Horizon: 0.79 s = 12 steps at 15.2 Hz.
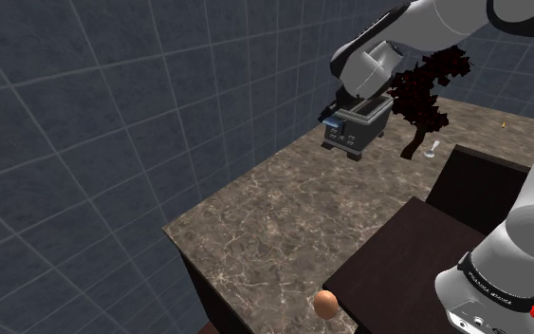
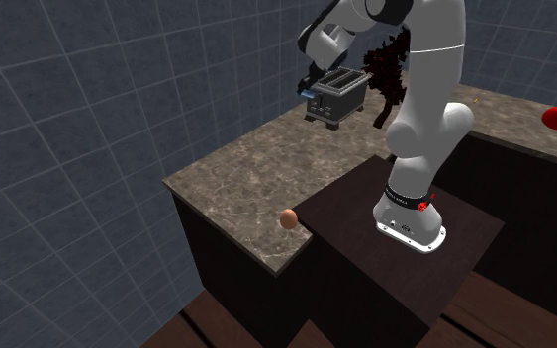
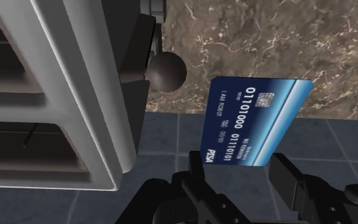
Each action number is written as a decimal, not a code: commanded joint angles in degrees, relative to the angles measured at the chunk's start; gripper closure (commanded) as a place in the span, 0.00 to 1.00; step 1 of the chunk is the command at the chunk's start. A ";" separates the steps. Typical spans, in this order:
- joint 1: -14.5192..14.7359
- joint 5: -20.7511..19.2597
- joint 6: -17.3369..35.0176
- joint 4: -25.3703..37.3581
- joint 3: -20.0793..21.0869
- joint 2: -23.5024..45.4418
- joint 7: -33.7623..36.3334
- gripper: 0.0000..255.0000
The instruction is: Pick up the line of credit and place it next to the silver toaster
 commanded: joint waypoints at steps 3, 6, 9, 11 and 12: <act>-1.20 3.88 1.64 0.40 1.74 2.32 -3.95 1.00; -2.19 6.71 2.77 0.91 3.11 4.14 -6.91 1.00; -3.23 9.54 3.87 1.55 4.53 6.03 -9.94 1.00; -3.94 11.43 4.59 2.05 5.48 7.32 -12.00 1.00; -4.31 12.36 4.94 2.33 5.98 7.97 -13.03 1.00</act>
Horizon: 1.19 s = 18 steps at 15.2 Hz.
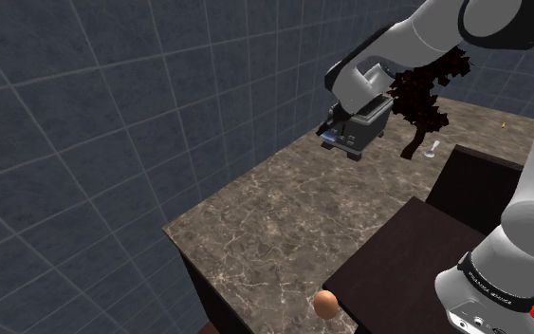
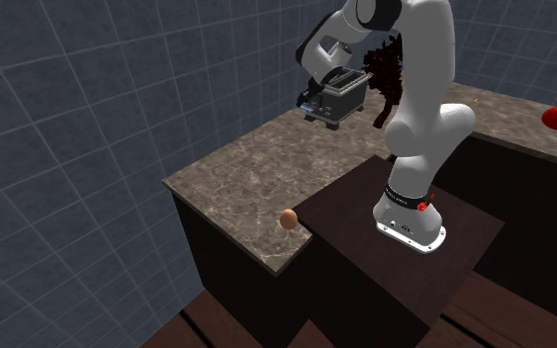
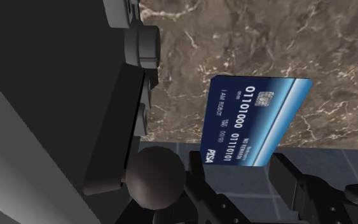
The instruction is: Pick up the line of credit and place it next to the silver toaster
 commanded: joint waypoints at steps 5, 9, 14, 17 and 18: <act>-2.14 5.52 2.04 1.78 2.85 3.91 -6.22 1.00; -3.66 9.19 3.37 3.29 4.80 6.74 -10.57 1.00; -5.46 13.75 4.91 5.50 7.07 10.42 -16.18 1.00; -6.46 16.46 5.76 6.98 8.33 12.69 -19.61 1.00; -6.81 17.35 6.04 7.50 8.75 13.47 -20.76 1.00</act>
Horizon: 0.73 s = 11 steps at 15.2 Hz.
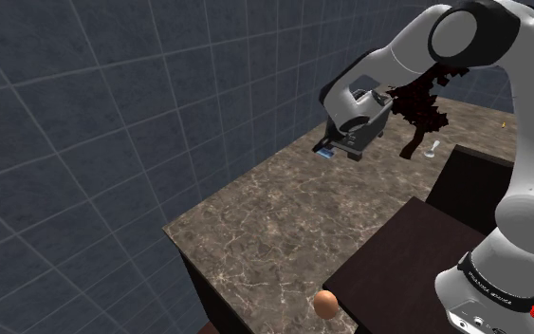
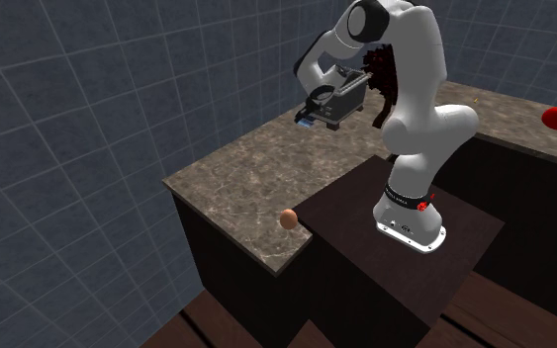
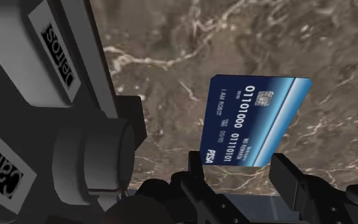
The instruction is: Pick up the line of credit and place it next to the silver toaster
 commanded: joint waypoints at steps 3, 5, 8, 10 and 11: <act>-0.73 1.73 0.66 0.95 0.46 2.10 -1.96 1.00; -0.75 1.72 0.67 0.95 0.49 2.11 -1.96 1.00; -0.79 1.69 0.69 0.95 0.53 2.11 -1.95 1.00; -0.94 1.96 0.69 0.82 0.61 2.04 -2.32 0.00; -0.84 1.69 0.65 1.21 0.51 2.39 -2.06 0.00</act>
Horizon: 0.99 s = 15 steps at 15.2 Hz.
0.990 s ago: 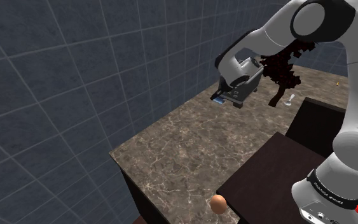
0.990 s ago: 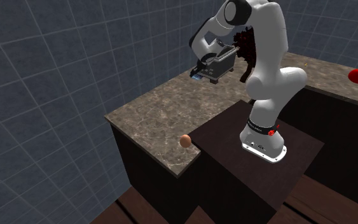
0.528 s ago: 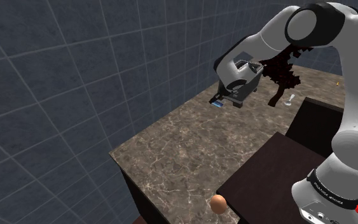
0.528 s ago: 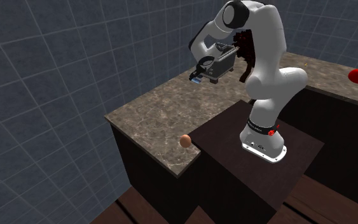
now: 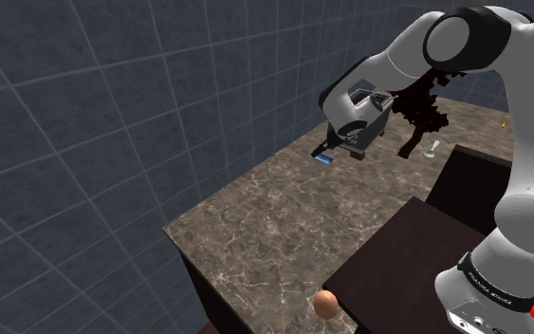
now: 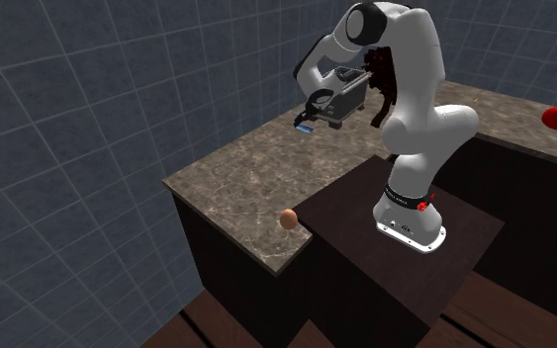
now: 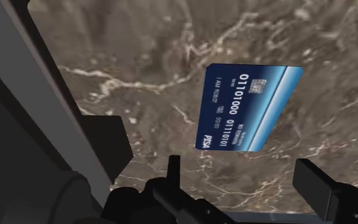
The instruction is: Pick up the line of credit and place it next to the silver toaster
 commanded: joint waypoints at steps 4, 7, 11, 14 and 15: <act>-0.45 -0.29 -0.17 -2.25 -0.44 -2.53 0.47 0.00; -0.79 -2.20 -1.60 -8.02 -1.31 -8.89 2.61 0.00; -0.77 -2.19 -1.61 -8.02 -1.33 -8.89 2.60 0.00; -0.78 -2.19 -1.60 -8.02 -1.33 -8.89 2.61 0.00; -0.78 -2.19 -1.60 -8.02 -1.33 -8.89 2.61 0.00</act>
